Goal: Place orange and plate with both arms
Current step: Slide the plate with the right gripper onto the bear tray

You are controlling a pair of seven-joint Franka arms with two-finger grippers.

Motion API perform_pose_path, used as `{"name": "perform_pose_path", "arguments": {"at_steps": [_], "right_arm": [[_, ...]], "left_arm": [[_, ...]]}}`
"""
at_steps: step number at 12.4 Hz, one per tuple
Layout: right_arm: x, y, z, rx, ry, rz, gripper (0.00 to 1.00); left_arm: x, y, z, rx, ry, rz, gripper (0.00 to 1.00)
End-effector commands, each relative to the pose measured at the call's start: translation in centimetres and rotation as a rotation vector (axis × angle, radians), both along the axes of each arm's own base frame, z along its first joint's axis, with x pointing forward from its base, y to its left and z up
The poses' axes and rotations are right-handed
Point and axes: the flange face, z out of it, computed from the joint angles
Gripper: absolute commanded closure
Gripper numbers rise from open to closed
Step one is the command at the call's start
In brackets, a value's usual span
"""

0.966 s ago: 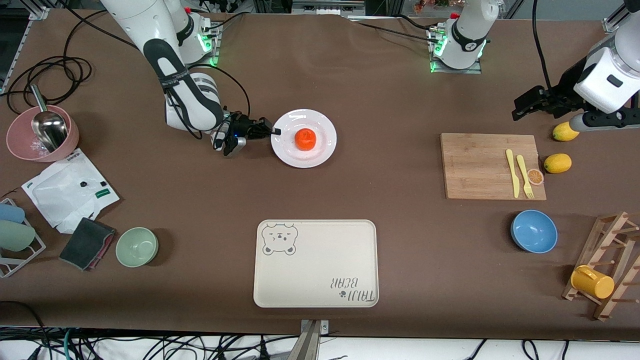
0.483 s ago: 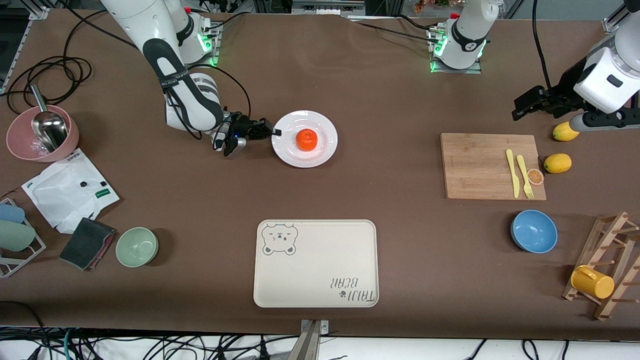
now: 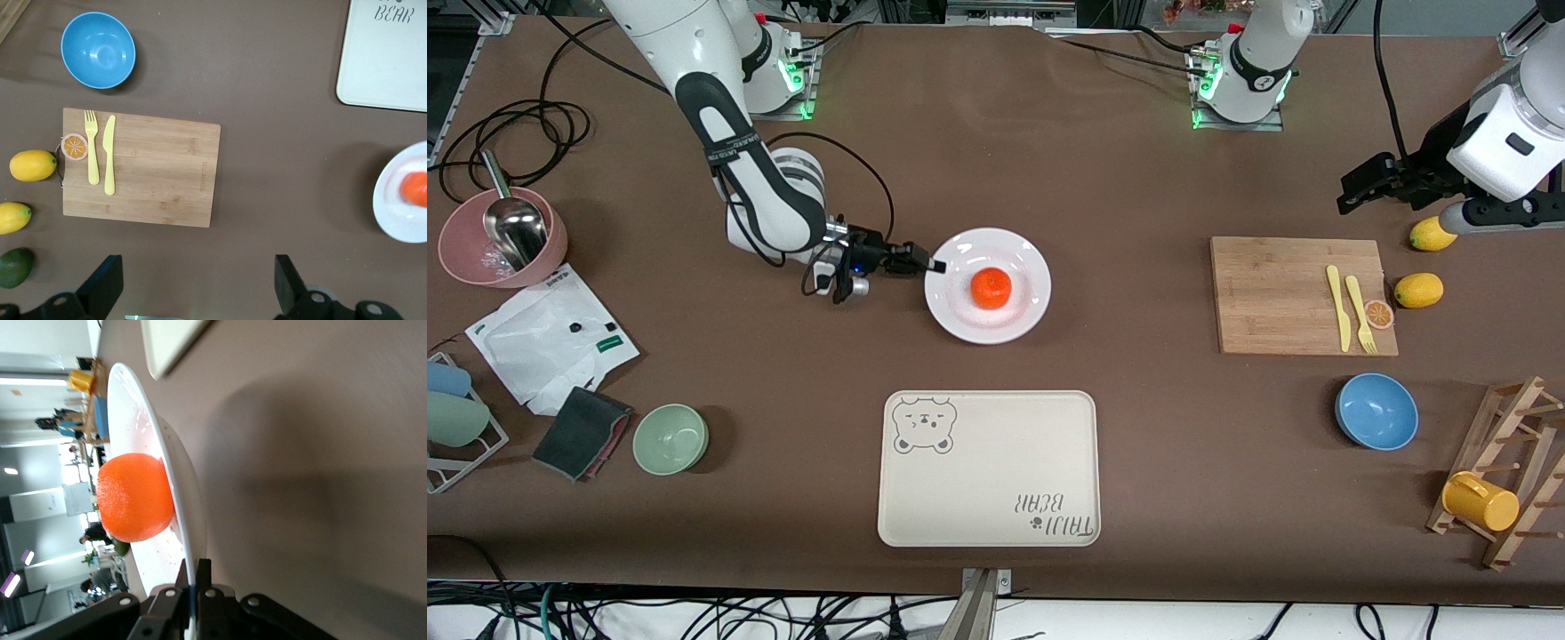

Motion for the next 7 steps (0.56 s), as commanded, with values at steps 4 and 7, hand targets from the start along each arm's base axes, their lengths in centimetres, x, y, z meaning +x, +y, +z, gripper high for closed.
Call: {"name": "perform_pose_path", "arguments": {"at_steps": [4, 7], "right_arm": [[12.0, 3.0, -2.1, 0.059, -0.007, -0.1, 1.0], [17.2, 3.3, -1.9, 0.042, 0.033, -0.122, 1.0]], "left_arm": [[0.3, 0.0, 0.6, -0.024, 0.009, -0.003, 0.0], [0.3, 0.0, 0.6, -0.024, 0.009, -0.002, 0.0]]}}
